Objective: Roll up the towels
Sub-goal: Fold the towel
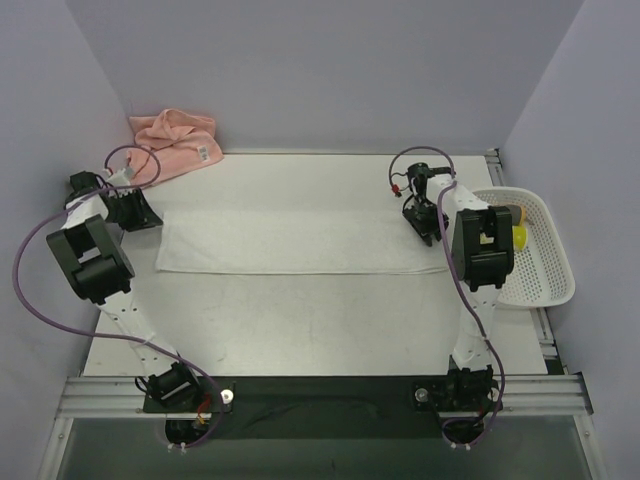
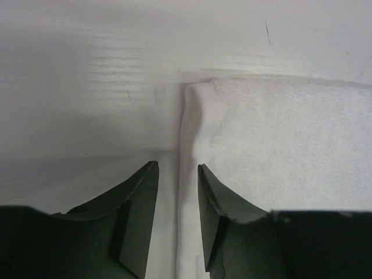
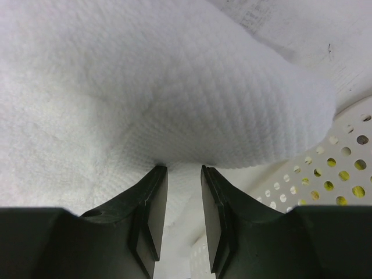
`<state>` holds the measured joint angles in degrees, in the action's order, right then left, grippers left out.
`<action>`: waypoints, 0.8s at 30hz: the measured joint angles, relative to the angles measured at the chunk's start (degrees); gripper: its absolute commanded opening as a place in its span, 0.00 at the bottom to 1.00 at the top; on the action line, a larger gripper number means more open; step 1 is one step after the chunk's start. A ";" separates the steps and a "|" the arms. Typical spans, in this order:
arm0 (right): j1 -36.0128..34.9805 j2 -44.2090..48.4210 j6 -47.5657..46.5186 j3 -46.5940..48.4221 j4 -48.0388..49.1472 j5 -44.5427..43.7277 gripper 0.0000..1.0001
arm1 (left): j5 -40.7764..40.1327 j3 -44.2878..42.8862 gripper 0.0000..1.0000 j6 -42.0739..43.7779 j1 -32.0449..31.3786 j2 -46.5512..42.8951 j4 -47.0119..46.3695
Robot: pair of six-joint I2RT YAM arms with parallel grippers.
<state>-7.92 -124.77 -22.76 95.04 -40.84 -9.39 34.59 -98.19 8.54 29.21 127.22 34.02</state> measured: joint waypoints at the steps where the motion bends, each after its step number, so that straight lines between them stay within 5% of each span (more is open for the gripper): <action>1: 0.00 0.37 0.26 0.00 -0.15 0.44 0.31 | -0.24 1.42 0.43 0.57 -0.20 -1.49 0.02; 8: 0.07 4.39 3.23 2.69 -1.55 4.83 0.28 | -0.37 4.39 0.34 2.43 -5.07 -8.76 -3.08; 14: 0.44 3.80 4.70 4.87 -1.84 6.34 0.26 | -0.33 2.23 0.29 -0.81 -9.16 -4.24 -5.09; 22: 0.79 -3.98 5.25 7.80 -1.86 6.91 0.28 | -4.35 3.50 0.28 -2.95 -5.64 -0.55 -4.48; 24: 0.61 -4.68 5.60 8.92 -2.47 6.99 0.35 | -4.68 5.42 0.29 -2.27 -4.37 -1.88 -4.50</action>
<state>-7.31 -129.45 -17.17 103.96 -43.31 -2.39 29.91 -92.77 6.26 24.84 125.34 29.52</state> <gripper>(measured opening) 0.293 0.285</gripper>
